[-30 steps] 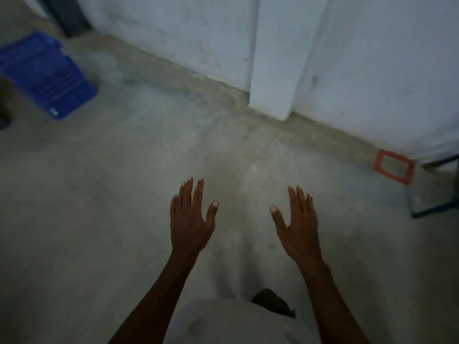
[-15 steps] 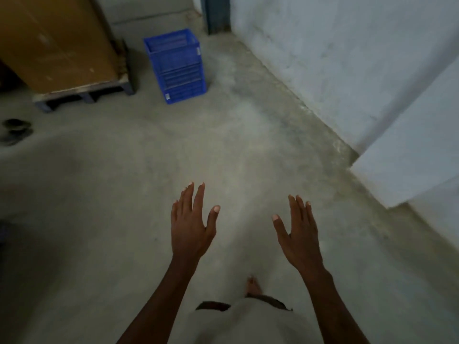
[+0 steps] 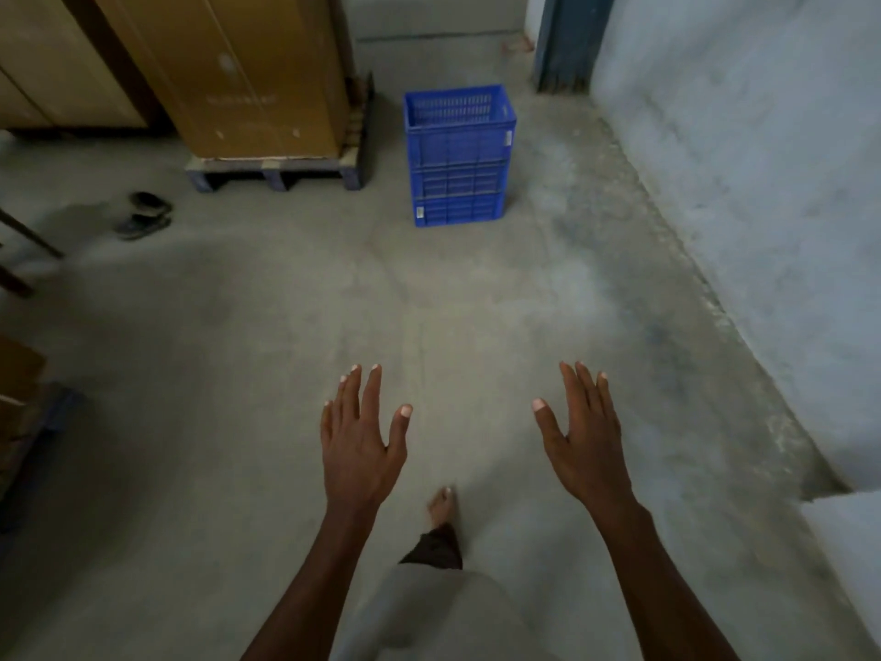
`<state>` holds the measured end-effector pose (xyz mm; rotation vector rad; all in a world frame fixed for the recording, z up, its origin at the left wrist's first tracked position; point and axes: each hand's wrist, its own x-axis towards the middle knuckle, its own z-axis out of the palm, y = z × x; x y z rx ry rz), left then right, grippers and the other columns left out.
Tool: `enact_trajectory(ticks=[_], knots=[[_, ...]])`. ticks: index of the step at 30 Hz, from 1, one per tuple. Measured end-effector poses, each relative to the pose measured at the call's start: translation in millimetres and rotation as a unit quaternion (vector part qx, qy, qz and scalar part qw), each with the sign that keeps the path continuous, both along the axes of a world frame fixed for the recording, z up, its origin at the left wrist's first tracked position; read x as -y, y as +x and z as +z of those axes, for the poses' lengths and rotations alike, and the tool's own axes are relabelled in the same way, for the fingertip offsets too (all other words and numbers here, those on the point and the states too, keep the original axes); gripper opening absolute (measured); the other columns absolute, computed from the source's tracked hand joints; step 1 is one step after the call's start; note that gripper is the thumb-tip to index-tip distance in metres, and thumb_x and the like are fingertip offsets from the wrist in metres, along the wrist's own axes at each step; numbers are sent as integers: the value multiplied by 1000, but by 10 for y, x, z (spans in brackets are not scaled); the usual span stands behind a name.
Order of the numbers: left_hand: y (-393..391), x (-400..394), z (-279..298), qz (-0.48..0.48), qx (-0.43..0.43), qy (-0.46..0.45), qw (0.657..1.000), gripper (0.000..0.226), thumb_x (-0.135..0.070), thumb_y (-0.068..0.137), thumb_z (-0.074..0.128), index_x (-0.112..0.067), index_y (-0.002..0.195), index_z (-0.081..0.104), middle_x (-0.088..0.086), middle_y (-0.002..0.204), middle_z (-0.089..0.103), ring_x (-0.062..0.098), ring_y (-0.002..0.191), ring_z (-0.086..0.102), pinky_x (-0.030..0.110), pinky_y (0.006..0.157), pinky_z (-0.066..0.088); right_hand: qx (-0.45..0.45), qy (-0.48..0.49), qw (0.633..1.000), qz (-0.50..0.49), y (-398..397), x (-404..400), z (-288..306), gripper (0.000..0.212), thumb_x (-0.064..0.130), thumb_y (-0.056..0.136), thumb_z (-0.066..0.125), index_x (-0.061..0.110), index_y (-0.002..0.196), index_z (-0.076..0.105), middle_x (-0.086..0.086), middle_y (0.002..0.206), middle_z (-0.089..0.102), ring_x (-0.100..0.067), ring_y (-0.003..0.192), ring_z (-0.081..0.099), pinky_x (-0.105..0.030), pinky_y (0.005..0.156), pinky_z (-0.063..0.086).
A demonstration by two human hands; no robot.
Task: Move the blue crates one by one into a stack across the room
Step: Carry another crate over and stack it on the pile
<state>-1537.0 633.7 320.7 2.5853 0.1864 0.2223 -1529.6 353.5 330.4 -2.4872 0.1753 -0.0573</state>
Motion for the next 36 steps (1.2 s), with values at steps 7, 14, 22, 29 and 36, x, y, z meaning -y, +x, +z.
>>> enact_trajectory(ticks=[7, 14, 22, 29, 36], knots=[[2058, 215, 198, -37, 2, 10, 999, 68, -61, 100, 34, -28, 159, 27, 3, 167, 22, 23, 155, 15, 48, 124, 18, -6, -5, 1000, -21, 1783, 123, 153, 75, 64, 97, 34, 27, 160, 16, 0, 168, 9, -20, 154, -7, -45, 123, 8], [4123, 600, 172, -65, 30, 52, 996, 65, -59, 102, 39, -30, 159, 26, 3, 167, 22, 22, 156, 13, 47, 124, 16, 15, -62, 998, -13, 3704, 456, 15, 74, 66, 99, 31, 28, 160, 15, -3, 168, 9, -25, 155, -5, -47, 122, 9], [6052, 952, 167, 11, 10, 45, 999, 67, -61, 99, 37, -30, 158, 29, 4, 166, 25, 23, 155, 18, 50, 123, 20, 2, -65, 996, 54, 6049, 775, -15, 74, 65, 95, 33, 28, 158, 23, -2, 167, 17, -26, 155, 2, -48, 122, 15], [7582, 1038, 197, 63, 3, 28, 998, 69, -65, 98, 30, -31, 158, 31, 2, 166, 25, 22, 155, 17, 48, 123, 17, 1, -66, 992, 103, 7960, 810, 17, 75, 67, 94, 32, 27, 157, 26, -3, 167, 18, -27, 154, 5, -48, 120, 17], [9391, 675, -20, 60, 5, 57, 997, 68, -64, 98, 32, -30, 157, 33, 3, 166, 27, 23, 154, 19, 48, 122, 18, -9, -93, 991, 92, 9780, 666, -249, 70, 58, 96, 45, 23, 155, 32, -8, 164, 26, -32, 153, 13, -51, 117, 22]])
